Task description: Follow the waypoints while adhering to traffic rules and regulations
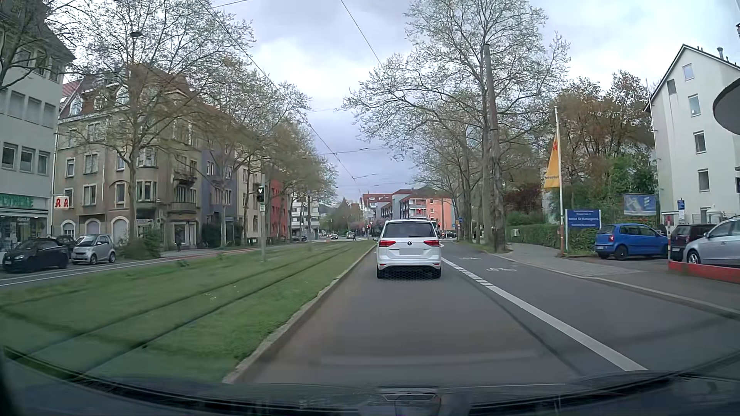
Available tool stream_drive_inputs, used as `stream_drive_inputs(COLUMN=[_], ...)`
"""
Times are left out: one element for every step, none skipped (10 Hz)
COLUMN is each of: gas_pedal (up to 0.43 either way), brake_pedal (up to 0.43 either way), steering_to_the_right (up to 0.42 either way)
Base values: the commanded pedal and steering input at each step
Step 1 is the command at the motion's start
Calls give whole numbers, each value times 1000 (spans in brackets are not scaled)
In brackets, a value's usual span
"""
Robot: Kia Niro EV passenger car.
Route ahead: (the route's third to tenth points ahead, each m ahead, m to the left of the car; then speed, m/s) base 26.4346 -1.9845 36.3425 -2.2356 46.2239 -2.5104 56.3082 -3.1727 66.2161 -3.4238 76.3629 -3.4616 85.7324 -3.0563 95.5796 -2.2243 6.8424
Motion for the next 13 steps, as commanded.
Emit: stream_drive_inputs(gas_pedal=[39, 39, 39, 39, 39, 39, 39, 39, 39, 39, 39, 39, 39], brake_pedal=[0, 0, 0, 0, 0, 0, 0, 0, 0, 0, 0, 0, 0], steering_to_the_right=[4, 5, 4, 6, 8, 8, 8, 8, 8, 8, 8, 7, 7])
